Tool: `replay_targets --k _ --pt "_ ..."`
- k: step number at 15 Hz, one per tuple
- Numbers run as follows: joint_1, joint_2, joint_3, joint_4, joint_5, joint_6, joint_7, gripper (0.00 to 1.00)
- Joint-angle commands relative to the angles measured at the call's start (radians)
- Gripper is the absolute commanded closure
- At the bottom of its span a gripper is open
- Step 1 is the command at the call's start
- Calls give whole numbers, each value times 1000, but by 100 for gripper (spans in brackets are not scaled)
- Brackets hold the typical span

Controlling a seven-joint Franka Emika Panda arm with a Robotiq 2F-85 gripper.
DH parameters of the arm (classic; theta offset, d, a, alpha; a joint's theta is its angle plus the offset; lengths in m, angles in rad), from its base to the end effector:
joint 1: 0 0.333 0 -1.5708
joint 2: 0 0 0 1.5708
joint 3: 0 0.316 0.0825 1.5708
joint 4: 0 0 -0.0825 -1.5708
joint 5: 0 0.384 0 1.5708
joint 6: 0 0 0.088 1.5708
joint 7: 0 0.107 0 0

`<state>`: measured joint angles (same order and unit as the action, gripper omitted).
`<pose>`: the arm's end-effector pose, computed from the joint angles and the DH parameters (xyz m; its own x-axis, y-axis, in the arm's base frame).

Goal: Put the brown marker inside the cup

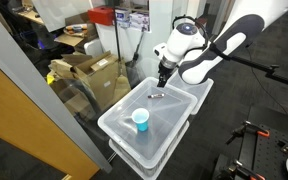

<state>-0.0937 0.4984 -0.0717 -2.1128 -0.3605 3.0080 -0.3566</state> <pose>0.6035 -0.0734 0.2144 0.8011 0.5448 0.2479 0.4642 -0.8270 0.3172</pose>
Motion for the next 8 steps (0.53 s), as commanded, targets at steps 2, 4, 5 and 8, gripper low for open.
replay_targets --k 2,4,5,8 --pt "-18 96 3 115 -9 -22 -52 0" --pt "-28 127 0 148 -8 -31 -63 0" --pt "-38 141 4 162 -6 -33 -69 0" --pt "-83 181 32 201 8 -47 -91 0"
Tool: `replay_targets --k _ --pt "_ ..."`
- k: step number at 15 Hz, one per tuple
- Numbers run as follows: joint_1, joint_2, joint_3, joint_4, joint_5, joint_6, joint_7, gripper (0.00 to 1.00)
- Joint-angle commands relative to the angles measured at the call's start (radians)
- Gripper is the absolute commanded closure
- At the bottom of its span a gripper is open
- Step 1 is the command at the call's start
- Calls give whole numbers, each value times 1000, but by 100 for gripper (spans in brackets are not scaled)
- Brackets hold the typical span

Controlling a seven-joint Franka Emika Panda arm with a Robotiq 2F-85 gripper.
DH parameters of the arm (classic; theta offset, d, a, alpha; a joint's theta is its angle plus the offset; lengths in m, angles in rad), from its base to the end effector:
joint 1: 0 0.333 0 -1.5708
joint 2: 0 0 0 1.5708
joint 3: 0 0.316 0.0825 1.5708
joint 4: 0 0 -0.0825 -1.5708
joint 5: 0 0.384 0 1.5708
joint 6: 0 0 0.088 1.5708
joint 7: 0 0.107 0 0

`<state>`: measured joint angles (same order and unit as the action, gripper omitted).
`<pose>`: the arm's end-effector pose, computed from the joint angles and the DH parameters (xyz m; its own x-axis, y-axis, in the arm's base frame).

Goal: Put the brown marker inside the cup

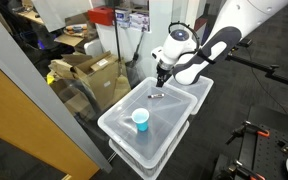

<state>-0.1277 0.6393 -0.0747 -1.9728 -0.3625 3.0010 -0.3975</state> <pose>0.6304 -0.1006 0.1795 0.8011 0.5565 0.2204 0.4748 -0.8150 0.3322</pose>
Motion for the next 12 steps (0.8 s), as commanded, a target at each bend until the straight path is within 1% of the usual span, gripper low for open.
replay_targets --k 1,5,7,9,12 --pt "-68 51 49 72 14 -50 -66 0" --pt "-157 92 132 112 26 -109 -162 0" --pt "-185 112 159 135 32 -152 -206 0" --pt "-194 135 166 155 40 -178 -237 0" --pt "-184 166 150 174 47 -169 -248 0"
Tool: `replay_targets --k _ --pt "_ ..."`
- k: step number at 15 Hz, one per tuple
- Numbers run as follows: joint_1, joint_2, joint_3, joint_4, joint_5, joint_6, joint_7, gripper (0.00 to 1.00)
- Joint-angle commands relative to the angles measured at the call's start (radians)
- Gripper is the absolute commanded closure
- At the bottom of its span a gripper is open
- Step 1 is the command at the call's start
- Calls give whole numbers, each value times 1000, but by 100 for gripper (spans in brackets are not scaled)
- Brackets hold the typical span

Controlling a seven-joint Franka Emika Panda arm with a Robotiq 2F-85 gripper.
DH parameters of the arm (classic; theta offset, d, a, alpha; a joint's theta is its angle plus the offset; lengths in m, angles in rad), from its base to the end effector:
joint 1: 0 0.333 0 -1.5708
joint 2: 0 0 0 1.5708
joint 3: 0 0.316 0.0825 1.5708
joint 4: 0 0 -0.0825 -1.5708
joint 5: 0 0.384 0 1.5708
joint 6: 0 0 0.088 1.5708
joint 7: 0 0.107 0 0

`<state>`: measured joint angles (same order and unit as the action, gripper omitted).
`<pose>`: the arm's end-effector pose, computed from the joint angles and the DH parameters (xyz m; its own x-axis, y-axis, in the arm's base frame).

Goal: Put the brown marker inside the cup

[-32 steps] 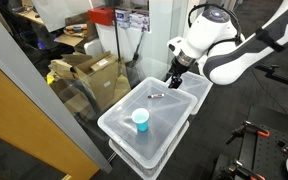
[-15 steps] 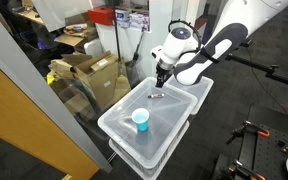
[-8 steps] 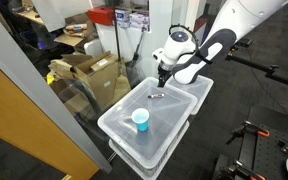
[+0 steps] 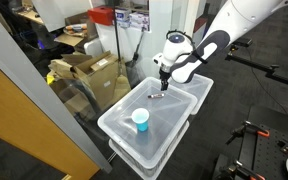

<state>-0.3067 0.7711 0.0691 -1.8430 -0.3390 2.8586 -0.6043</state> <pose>0.6385 -0.1389 0.1297 0.7784 0.6160 0.1205 0.5814 -0.7800 0.2316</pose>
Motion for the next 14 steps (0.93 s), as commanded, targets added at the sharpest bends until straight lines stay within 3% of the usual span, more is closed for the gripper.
replay_targets --k 1,14 --pt "-5 44 7 48 24 -23 -42 0" --pt "-9 147 7 142 13 -74 -83 0"
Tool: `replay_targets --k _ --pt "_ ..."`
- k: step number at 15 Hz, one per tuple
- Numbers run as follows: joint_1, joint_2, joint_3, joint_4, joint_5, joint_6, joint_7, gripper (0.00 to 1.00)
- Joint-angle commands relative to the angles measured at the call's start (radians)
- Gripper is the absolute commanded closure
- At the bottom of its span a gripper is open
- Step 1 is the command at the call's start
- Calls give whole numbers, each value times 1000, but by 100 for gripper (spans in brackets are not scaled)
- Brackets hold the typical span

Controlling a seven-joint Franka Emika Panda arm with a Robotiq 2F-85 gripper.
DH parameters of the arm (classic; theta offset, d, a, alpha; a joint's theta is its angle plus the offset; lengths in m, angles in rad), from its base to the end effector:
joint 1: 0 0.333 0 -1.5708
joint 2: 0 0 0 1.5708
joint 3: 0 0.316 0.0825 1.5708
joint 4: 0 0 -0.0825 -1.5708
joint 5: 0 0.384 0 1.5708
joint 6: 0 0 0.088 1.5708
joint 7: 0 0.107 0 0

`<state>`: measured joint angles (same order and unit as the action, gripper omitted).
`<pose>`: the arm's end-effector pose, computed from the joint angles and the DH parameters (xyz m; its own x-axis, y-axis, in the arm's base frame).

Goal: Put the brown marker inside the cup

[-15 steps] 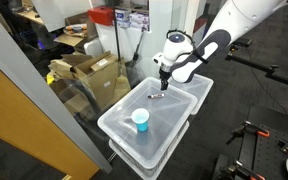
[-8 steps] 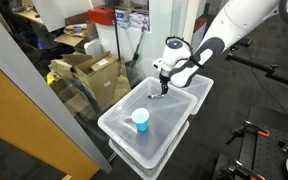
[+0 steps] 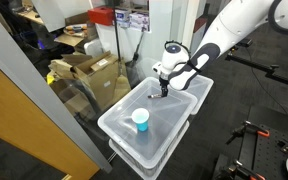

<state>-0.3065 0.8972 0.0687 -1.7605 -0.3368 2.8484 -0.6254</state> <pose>0.6400 -0.1402 0.0764 0.7758 0.6249 0.0874 0.6028 -0.7749 0.1904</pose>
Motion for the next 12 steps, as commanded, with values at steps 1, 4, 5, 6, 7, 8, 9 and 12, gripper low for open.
replay_targets --k 1,4,5,6,7,8,9,12 --pt "-10 23 8 72 14 -87 -78 0" --pt "10 14 -12 44 21 -51 -53 0" --pt "10 15 -12 47 21 -52 -53 0" --pt "10 16 -12 48 21 -52 -53 0" --pt "10 16 -12 48 21 -52 -53 0" --pt "28 25 -30 56 15 -41 -34 0" --pt "42 33 -43 64 9 -34 -23 0" --pt "71 57 -68 85 0 -25 -14 0"
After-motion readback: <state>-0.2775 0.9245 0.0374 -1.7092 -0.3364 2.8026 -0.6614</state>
